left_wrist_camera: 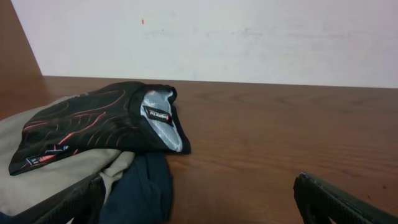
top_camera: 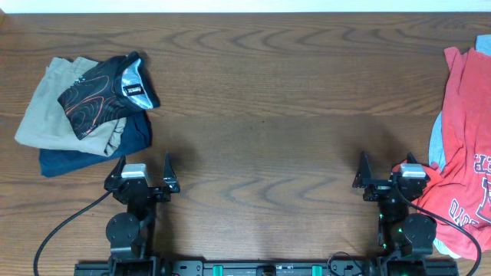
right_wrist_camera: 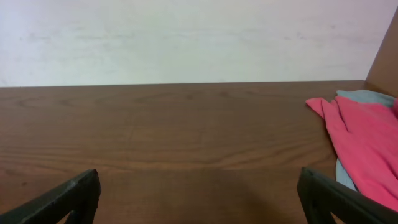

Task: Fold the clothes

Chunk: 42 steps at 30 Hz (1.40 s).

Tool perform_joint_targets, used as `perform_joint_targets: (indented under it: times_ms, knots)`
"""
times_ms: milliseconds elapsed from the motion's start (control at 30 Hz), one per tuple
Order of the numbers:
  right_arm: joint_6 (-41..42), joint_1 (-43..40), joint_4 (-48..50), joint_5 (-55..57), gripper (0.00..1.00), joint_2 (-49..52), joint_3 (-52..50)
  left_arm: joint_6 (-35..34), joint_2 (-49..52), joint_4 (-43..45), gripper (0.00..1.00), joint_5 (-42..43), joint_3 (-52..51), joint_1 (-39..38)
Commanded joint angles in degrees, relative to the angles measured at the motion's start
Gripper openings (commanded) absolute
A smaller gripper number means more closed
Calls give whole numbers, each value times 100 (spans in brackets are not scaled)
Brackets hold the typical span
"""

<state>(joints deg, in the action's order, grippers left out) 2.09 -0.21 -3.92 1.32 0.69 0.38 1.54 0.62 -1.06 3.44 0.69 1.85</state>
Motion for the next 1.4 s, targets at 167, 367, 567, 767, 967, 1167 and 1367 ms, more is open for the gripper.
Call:
perform_joint_targets:
  times_ms: [167,367,567,767,967,1167,1367]
  knots:
    - [404,-59,-39,-39,99,81,7,-551,-39,-236,98,17,-22,22]
    - [428,-59,-748,107,99,389,424,-1064,162,-308,98,282,291,22]
    - [435,-59,-1502,343,99,1263,1325,-1064,1113,-901,98,538,1174,22]
    - [621,-59,-2507,483,99,2634,2557,-1062,2503,-1777,98,1075,2452,22]
    - [772,-70,-4098,494,99,4437,4004,-1062,3687,-2973,98,1115,3674,22]
    - [772,-114,-4503,367,99,5984,4787,-1040,4356,-3556,98,1113,4210,22]
    - [1915,-492,-4441,1294,99,7044,4756,-1040,4577,-3560,98,1113,4210,22]
